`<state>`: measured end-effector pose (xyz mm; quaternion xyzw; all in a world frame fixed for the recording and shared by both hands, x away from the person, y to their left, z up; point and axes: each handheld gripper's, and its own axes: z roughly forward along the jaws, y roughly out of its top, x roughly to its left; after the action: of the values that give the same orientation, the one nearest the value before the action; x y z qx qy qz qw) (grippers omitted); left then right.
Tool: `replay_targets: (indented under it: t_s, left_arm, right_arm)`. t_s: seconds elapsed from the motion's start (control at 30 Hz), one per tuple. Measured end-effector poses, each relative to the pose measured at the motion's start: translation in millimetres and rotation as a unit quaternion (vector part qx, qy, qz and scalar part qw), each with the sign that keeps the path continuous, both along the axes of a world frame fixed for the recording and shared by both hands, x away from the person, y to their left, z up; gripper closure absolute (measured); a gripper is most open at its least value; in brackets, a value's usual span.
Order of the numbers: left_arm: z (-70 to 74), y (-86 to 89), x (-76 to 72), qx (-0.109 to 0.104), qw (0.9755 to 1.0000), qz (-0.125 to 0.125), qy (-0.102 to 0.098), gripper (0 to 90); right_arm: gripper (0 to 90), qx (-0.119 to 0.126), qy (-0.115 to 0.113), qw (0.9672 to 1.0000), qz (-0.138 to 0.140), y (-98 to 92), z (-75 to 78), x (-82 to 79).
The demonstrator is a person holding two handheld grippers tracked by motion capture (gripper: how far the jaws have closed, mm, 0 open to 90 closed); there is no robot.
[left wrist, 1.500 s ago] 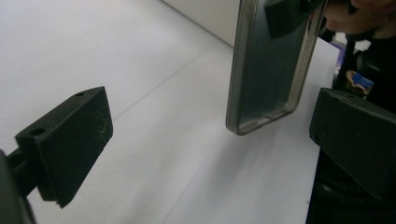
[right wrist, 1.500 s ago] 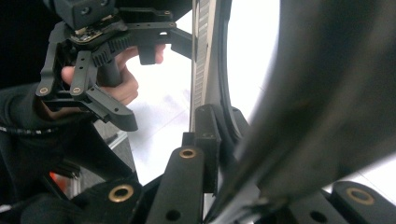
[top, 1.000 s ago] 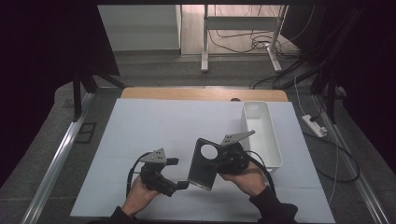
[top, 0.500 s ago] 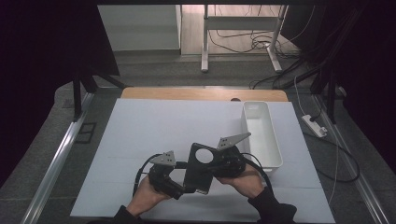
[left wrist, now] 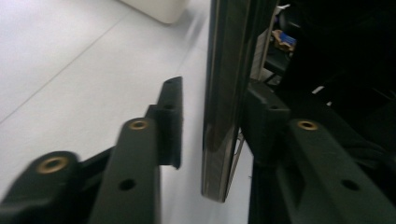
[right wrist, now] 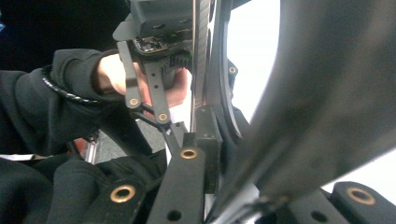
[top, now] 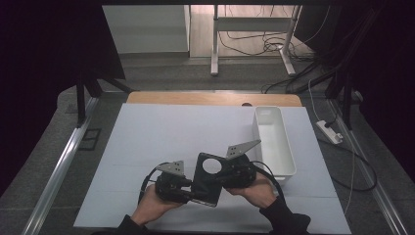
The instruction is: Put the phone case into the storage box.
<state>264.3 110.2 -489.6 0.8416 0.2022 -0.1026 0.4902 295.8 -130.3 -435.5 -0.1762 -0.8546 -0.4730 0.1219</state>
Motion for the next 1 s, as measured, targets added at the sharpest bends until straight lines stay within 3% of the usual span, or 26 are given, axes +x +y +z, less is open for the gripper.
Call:
replay_targets:
  t_s: [0.17,0.33,0.47,0.73,0.87,1.0]
  left_arm:
    - [-0.2,0.0,-0.2,-0.008,0.9997,-0.023,0.003,75.6]
    - [-2.8,0.7,2.3,-0.013,0.9987,-0.047,0.013,80.8]
    - [-2.3,0.3,2.1,-0.006,0.9986,-0.052,0.007,83.8]
    - [4.8,-0.1,-1.5,0.014,0.9993,-0.032,-0.011,84.4]
    - [6.8,1.4,-2.4,0.023,0.9994,-0.019,-0.019,84.4]
    - [7.3,2.4,-2.9,0.037,0.9991,-0.002,-0.022,84.3]
  right_arm:
    - [85.8,0.006,-0.001,0.9999,0.014,0.8,0.6,-1.0]
    - [85.3,0.008,0.003,0.9997,0.024,1.3,-0.3,-0.9]
    - [82.8,0.009,0.006,0.9996,0.028,2.1,-1.9,-0.4]
    - [77.2,0.015,0.002,0.9998,0.014,2.1,-2.0,0.0]
    - [66.8,0.016,-0.005,0.9999,0.003,0.5,-0.6,1.0]
    - [54.5,0.002,-0.025,0.9994,-0.023,-1.3,0.9,1.9]
